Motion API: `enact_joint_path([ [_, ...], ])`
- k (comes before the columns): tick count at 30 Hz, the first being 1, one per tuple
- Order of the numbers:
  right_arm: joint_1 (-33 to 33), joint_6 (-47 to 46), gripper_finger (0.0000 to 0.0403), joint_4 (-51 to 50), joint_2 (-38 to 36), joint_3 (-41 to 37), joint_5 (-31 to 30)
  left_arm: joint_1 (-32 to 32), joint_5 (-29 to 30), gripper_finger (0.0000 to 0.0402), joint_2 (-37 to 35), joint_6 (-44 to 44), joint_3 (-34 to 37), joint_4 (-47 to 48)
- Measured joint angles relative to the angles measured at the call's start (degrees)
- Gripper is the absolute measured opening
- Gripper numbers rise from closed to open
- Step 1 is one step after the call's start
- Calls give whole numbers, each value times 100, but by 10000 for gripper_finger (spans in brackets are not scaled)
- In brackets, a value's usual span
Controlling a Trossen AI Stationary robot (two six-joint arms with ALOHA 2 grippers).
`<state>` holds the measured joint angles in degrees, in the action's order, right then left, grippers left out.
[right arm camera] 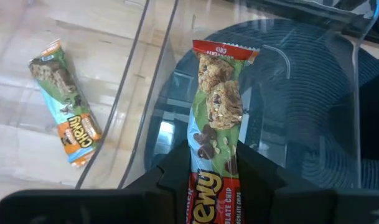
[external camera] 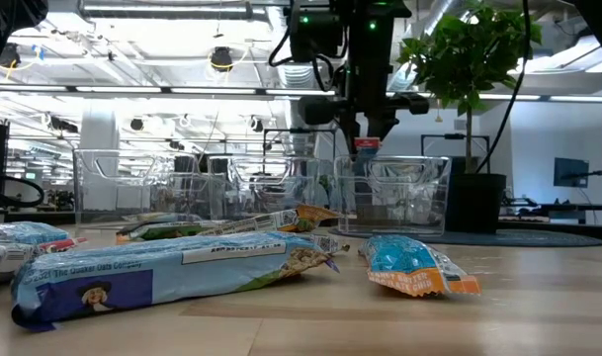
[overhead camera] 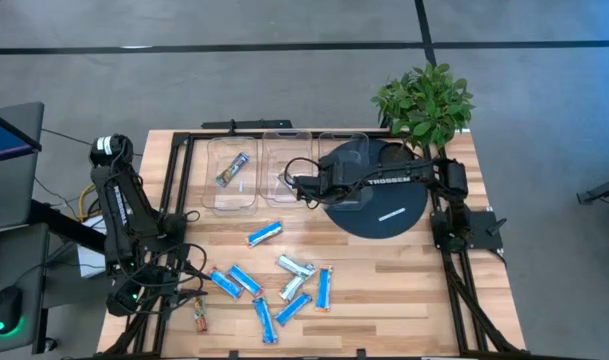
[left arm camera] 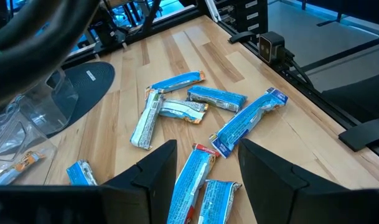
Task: Pick and place Granola Bars by type
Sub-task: Put the red granola bar into the right transparent bin, then put the orange granola bar into the middle transparent bin
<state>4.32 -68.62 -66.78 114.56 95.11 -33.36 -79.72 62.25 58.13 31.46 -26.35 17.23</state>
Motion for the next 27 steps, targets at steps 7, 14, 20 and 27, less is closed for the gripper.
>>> enact_joint_path([
  [7,2,-35,99,-23,2,0,-267,0,3,167,0,-2,0,0],
  [14,32,-31,160,-51,4,0,-275,-2,5,167,0,-4,0,0],
  [20,-21,3,214,-47,7,2,-480,0,9,167,-1,-5,0,1],
  [27,-360,251,230,56,7,2,-989,0,12,167,0,-7,0,7],
])
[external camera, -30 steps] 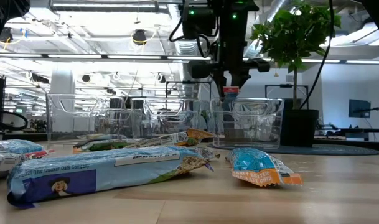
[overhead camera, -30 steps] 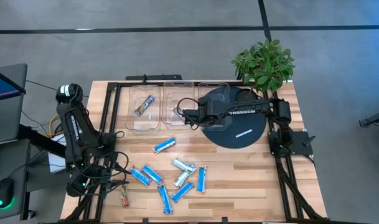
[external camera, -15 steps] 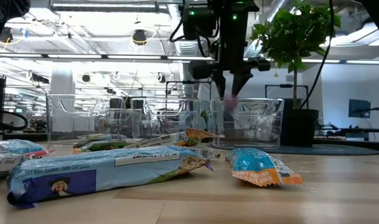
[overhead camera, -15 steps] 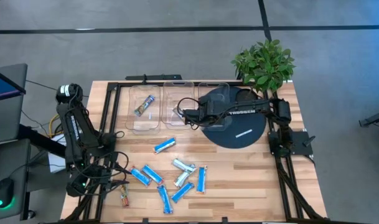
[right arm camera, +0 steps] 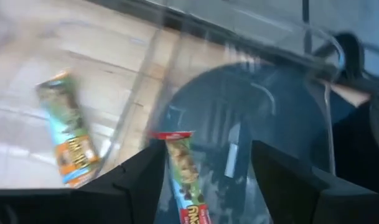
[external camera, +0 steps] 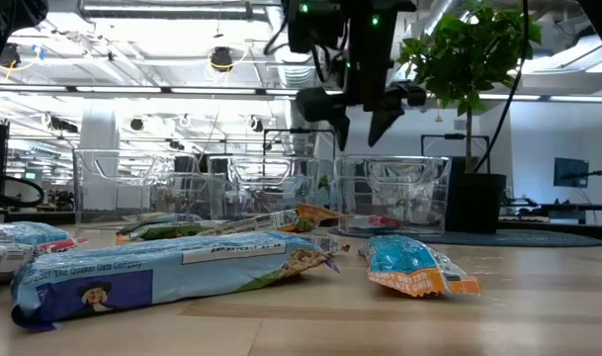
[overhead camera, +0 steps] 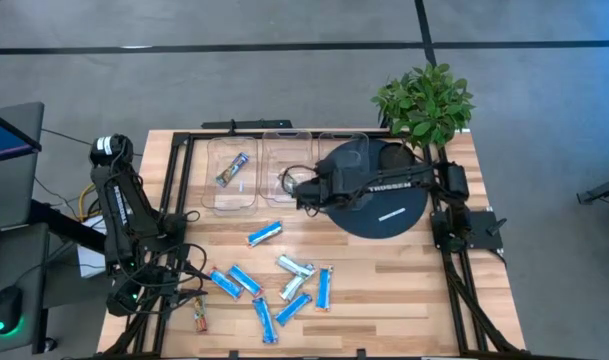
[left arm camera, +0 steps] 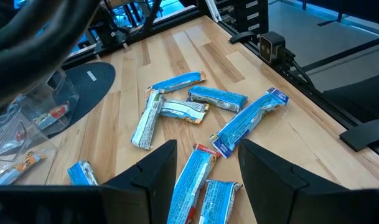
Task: Pick and place Granola Bars by type
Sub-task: Put the orange granola bar into the middle transparent bin
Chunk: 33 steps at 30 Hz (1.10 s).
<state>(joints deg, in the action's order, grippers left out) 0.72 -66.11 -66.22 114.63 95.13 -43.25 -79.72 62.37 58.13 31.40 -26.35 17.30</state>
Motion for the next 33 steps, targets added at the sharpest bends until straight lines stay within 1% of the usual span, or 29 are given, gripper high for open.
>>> enact_joint_path([
  [6,-645,1002,224,625,0,2,-343,0,0,167,-1,-2,0,19],
  [10,-1115,1516,223,993,0,4,-362,0,1,167,-1,-4,0,20],
  [15,-1712,1558,223,1047,0,4,-360,0,4,167,0,-39,0,20],
  [22,-2727,1573,223,1273,0,4,-377,11,28,167,-1,6,40,-48],
  [25,-3175,1852,222,1586,0,4,-626,66,38,167,0,81,158,-137],
  [28,-3561,2334,221,2061,0,4,-808,197,-159,167,0,220,280,-225],
  [33,-3995,2959,221,2714,0,4,-832,493,-600,167,0,200,527,-584],
])
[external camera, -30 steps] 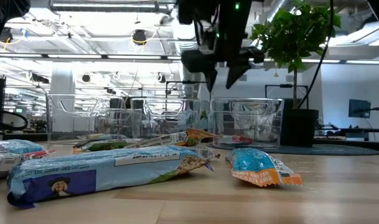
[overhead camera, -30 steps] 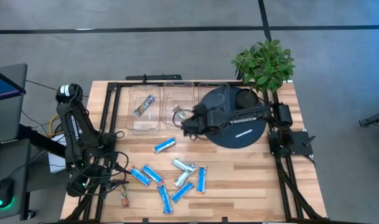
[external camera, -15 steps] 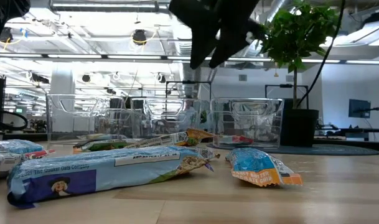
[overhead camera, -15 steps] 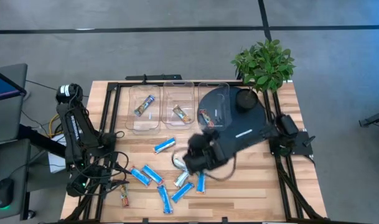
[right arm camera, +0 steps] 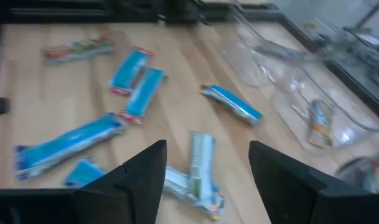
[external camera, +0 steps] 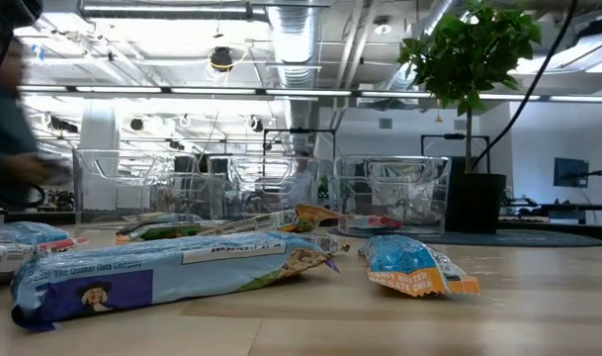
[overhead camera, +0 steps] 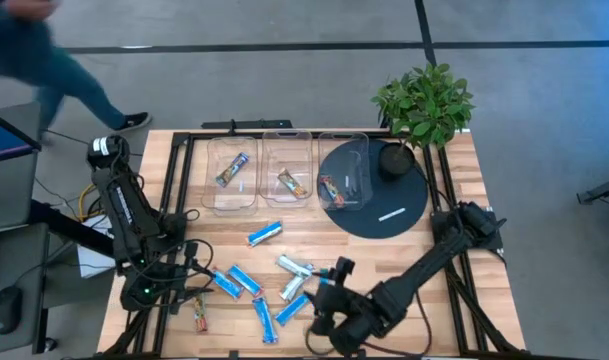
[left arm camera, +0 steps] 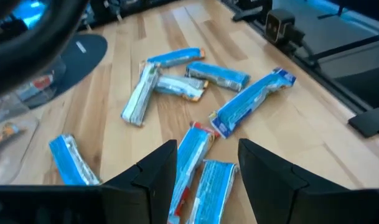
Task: Pick and place Granola Bars by type
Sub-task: Put the orange granola bar into the middle transparent bin
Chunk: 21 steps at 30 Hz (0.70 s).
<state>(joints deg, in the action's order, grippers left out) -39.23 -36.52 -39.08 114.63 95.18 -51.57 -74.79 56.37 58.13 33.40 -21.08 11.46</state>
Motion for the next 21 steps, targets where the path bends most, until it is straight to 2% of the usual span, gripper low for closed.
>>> enact_joint_path([
  [5,-180,155,221,184,0,0,-154,444,-343,167,0,-59,44,7],
  [21,-20,101,221,188,0,0,-147,1995,-1922,167,1,-1705,44,-501],
])
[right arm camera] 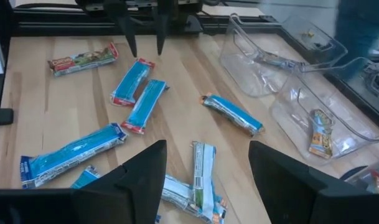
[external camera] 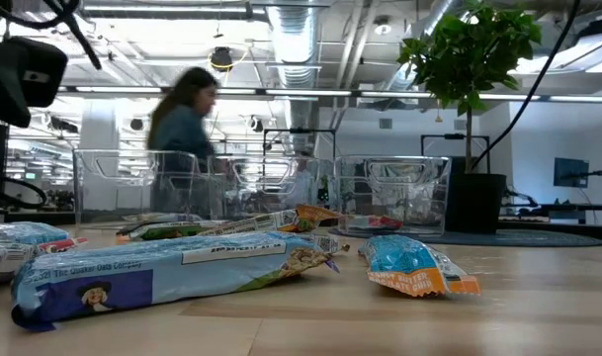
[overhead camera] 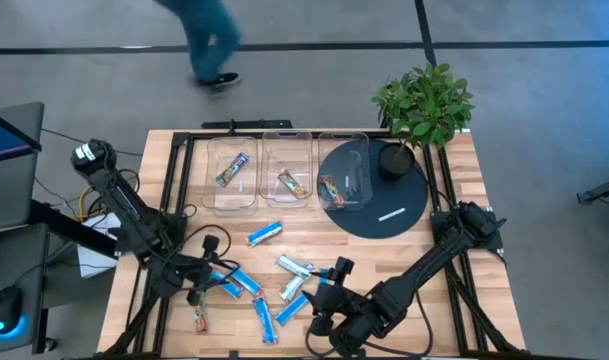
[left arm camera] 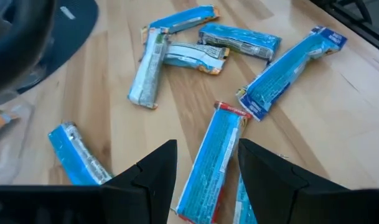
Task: Pick and place Granola Bars by type
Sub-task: Put the orange granola bar into the middle transparent bin
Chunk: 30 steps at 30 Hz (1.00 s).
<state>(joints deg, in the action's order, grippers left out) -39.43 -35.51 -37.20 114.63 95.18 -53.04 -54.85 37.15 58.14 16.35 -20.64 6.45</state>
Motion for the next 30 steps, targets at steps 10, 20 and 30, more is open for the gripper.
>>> enact_joint_path([
  [10,7,-2,221,-1,0,-1,42,777,-1302,167,513,-580,-2,-175],
  [20,-24,75,221,0,331,-25,234,920,-1896,167,1337,-75,-20,-228],
  [30,60,222,221,234,479,-4,322,1203,-1537,167,2159,-640,-20,-1588],
])
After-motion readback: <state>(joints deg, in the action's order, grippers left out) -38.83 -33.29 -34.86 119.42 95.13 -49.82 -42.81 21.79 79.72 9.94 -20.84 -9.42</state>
